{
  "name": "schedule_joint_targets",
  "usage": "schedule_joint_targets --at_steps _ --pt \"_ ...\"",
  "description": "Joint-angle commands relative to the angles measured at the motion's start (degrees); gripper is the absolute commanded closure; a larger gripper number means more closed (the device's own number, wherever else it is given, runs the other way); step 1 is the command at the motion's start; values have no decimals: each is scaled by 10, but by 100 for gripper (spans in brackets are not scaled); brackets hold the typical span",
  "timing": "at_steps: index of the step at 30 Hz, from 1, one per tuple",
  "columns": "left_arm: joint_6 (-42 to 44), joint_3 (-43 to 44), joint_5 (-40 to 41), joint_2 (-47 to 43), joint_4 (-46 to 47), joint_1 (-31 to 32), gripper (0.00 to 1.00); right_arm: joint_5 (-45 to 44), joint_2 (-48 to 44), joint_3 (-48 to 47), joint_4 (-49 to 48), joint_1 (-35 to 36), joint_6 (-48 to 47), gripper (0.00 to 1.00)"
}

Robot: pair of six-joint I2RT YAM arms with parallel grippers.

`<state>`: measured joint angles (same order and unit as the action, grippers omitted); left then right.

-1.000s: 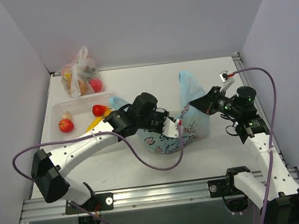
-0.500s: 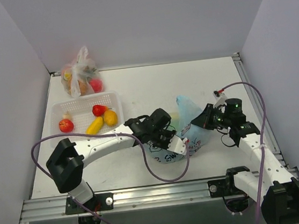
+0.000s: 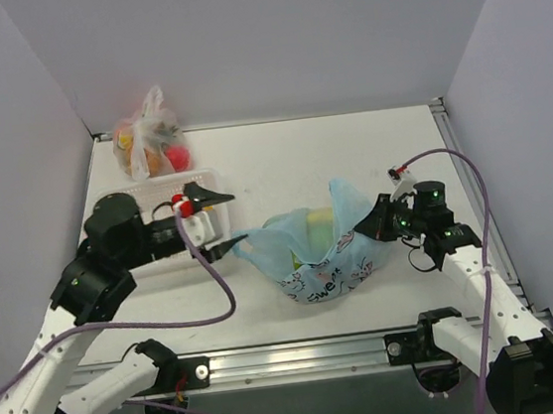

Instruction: Place the fake fruits into the plastic bag and tie a complex knot

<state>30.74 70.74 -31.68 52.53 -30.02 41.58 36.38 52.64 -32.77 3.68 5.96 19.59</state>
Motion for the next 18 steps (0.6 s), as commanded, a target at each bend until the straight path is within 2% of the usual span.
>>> schedule_joint_targets --at_steps 1,2,5,6,9,12,13,15,16,18 --pt "-58 -62 -59 -68 -50 -118 21 1 -2 -31 24 9 -33 100" --pt "-33 -78 -70 -86 -70 -164 20 2 2 -33 26 11 -36 100" --pt "18 -157 -102 -133 -122 -212 20 4 7 -42 36 14 -51 100" --pt "28 -197 -109 -139 -122 -215 20 4 7 -42 37 15 -59 100" --pt "71 -236 -131 -119 -98 -215 18 5 17 -47 42 20 -65 100" --pt "115 -253 -174 -61 -38 -215 15 6 22 -51 45 24 -72 100" --pt "139 -258 -191 -39 -12 -213 3 7 23 -52 47 26 -75 100" --pt "119 -272 -197 -23 58 -209 2 8 25 -57 50 26 -77 100" --pt "102 -279 -198 -5 130 -204 3 9 26 -58 51 28 -81 100" --pt "91 -288 -207 17 172 -192 3 10 27 -62 55 28 -87 100"
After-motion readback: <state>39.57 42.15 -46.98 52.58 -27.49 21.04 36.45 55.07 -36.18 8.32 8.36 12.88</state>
